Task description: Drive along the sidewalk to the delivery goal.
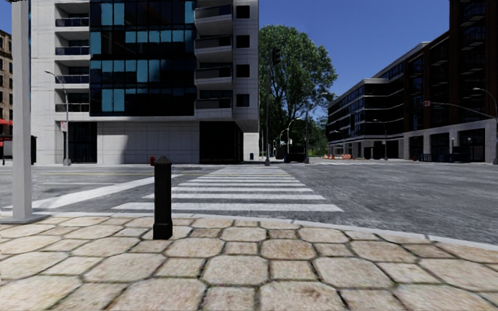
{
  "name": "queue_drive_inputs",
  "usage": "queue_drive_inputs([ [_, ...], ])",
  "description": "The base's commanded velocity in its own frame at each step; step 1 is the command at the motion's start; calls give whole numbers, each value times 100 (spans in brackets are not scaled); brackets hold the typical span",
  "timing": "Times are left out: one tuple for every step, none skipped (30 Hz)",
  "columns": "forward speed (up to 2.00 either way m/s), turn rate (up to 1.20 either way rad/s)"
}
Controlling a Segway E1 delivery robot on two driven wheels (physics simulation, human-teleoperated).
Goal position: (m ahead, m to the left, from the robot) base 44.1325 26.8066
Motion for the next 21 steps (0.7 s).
queue_drive_inputs([
  [200,0],
  [200,0],
  [200,0],
  [200,0],
  [200,0],
  [200,0],
  [200,0],
  [200,0],
  [200,0],
  [200,0],
  [200,0],
  [200,0],
  [200,0],
  [200,0],
  [200,0],
  [200,0],
  [200,0],
  [200,0],
  [200,0],
  [200,0],
  [200,0],
])
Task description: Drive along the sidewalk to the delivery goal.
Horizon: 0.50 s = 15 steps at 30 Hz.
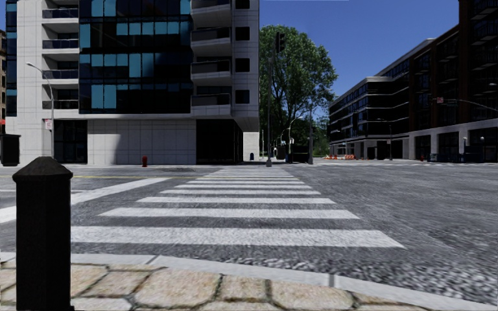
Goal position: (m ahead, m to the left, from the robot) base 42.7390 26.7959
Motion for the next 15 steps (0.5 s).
queue_drive_inputs([
  [200,0],
  [200,0],
  [200,0],
  [200,0],
  [200,0],
  [200,0],
  [200,0],
  [200,0],
  [200,0],
  [200,0],
  [200,0],
  [200,0],
  [200,0],
  [200,0],
  [200,0],
])
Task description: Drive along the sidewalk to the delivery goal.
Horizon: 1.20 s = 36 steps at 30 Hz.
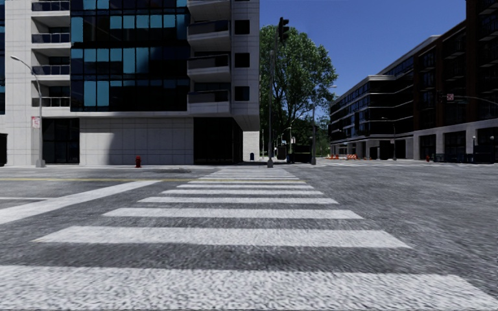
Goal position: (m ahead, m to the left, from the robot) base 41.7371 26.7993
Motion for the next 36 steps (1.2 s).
queue_drive_inputs([
  [200,0],
  [199,0],
  [186,0],
  [169,0],
  [169,0],
  [155,0],
  [149,0],
  [142,0],
  [139,0],
  [139,0],
  [135,0],
  [133,0],
  [130,0],
  [130,0],
  [128,0],
  [127,0],
  [127,0],
  [127,0],
  [126,0],
  [126,0],
  [126,0],
  [126,0],
  [126,0],
  [126,0],
  [126,0],
  [126,0],
  [126,0],
  [126,0],
  [126,0],
  [126,0],
  [126,0],
  [126,0],
  [126,0],
  [126,0],
  [126,0],
  [126,0],
])
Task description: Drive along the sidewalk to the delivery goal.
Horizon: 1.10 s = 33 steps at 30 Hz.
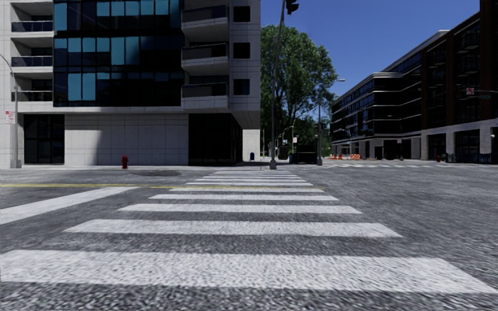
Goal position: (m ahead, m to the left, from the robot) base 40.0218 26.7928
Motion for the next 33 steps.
queue_drive_inputs([
  [126,0],
  [126,0],
  [126,0],
  [126,0],
  [126,0],
  [126,0],
  [126,0],
  [126,0],
  [126,0],
  [141,0],
  [141,0],
  [200,0],
  [200,0],
  [200,0],
  [200,0],
  [200,0],
  [200,0],
  [200,0],
  [200,0],
  [200,0],
  [200,0],
  [200,0],
  [200,0],
  [200,0],
  [200,0],
  [200,0],
  [200,0],
  [200,0],
  [200,0],
  [200,0],
  [200,0],
  [200,0],
  [200,0],
])
